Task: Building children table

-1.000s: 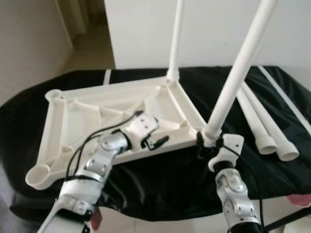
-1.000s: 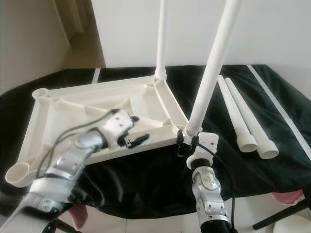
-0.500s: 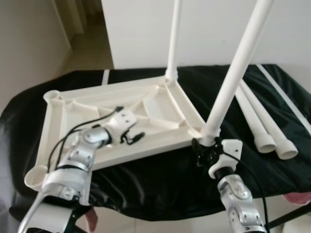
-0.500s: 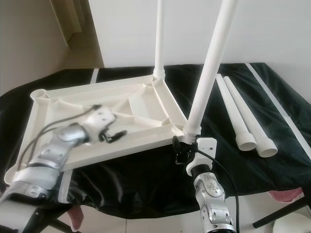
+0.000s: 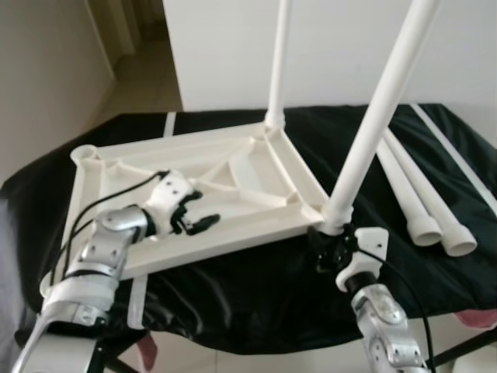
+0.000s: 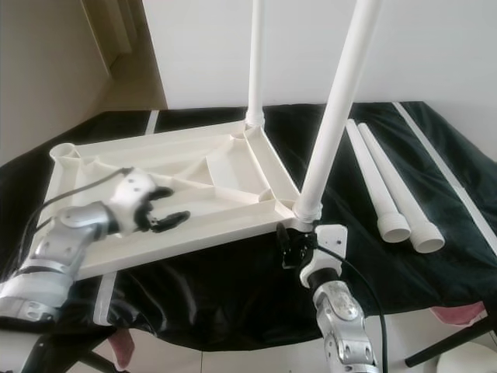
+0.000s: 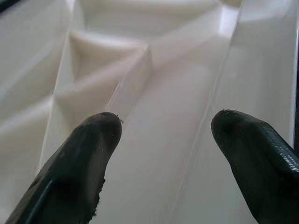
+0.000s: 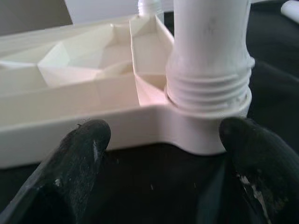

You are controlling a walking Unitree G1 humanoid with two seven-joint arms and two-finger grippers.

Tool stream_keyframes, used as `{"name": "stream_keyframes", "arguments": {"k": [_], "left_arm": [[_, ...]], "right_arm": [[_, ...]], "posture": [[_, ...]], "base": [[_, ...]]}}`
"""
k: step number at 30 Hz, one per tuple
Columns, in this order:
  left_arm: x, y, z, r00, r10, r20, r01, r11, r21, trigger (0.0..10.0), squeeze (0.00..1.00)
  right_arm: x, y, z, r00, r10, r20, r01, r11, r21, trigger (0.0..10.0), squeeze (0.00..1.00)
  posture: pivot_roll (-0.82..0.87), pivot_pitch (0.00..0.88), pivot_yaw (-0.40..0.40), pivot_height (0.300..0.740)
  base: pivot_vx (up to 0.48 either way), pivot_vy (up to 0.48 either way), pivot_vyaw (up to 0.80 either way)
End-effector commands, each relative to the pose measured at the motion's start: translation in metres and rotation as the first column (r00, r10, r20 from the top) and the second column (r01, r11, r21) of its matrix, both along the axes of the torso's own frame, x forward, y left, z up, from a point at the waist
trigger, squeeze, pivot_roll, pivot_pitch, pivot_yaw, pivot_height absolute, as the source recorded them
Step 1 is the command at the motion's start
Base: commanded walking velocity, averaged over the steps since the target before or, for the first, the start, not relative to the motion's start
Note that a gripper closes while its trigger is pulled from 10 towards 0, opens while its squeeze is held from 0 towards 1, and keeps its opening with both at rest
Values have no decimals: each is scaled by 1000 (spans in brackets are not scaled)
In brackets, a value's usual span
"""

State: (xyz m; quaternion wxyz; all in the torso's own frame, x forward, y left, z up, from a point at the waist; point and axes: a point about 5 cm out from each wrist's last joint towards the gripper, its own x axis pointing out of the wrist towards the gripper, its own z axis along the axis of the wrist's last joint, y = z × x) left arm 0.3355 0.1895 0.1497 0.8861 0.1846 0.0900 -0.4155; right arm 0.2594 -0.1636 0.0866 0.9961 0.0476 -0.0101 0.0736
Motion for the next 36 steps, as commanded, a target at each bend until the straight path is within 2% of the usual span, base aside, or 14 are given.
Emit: {"name": "stream_keyframes", "arguments": {"k": [1, 4, 7, 16, 20, 22, 28, 34, 36], "left_arm": [[-7, 6, -3, 997, -64, -53, 64, 998, -5, 10000, 0], [-9, 11, -1, 997, -44, -70, 40, 998, -55, 10000, 0], [-17, 12, -1, 992, -76, -97, 66, 992, -103, 10000, 0], [-34, 15, -13, 979, -105, -177, 82, 988, -134, 10000, 0], [-35, 15, -17, 975, -90, -205, 62, 989, -138, 10000, 0], [-41, 11, -25, 965, -88, -246, 55, 989, -140, 10000, 0], [-50, 4, -33, 953, -114, -279, 75, 986, -146, 10000, 0], [-56, -2, -38, 946, -131, -297, 93, 986, -136, 10000, 0], [-64, -12, -44, 932, -167, -320, 126, 981, -146, 10000, 0]], "right_arm": [[-2, -5, -5, 1000, -9, -27, 9, 1000, -9, 10000, 0], [-2, -8, -6, 1000, -13, -26, 12, 999, -50, 10000, 0], [2, -13, -7, 998, -43, -35, 40, 997, -70, 10000, 0], [9, -16, -6, 997, -57, -42, 53, 995, -80, 10000, 0], [12, -18, -4, 998, -56, -36, 53, 995, -86, 10000, 0], [18, -22, 0, 998, -64, -23, 61, 993, -101, 10000, 0], [28, -29, 5, 996, -88, -8, 87, 990, -115, 10000, 0], [35, -31, 8, 997, -82, -5, 81, 989, -122, 10000, 0], [46, -26, 9, 999, -36, -19, 33, 990, -137, 10000, 0]], "posture": [[-50, 0, 31, 740], [-47, 0, 29, 740], [-45, 0, 28, 740], [-29, 0, 15, 740], [-26, 0, 13, 740], [-27, 0, 12, 740], [-27, 0, 10, 740], [-22, 0, 11, 740], [-18, 0, 12, 740]], "base": [[0, 0, 0], [0, 0, 0], [0, 0, 0], [0, 0, 0], [0, 0, 0], [0, 0, 0], [0, 0, 0], [0, 0, 0], [0, 0, 0]]}}
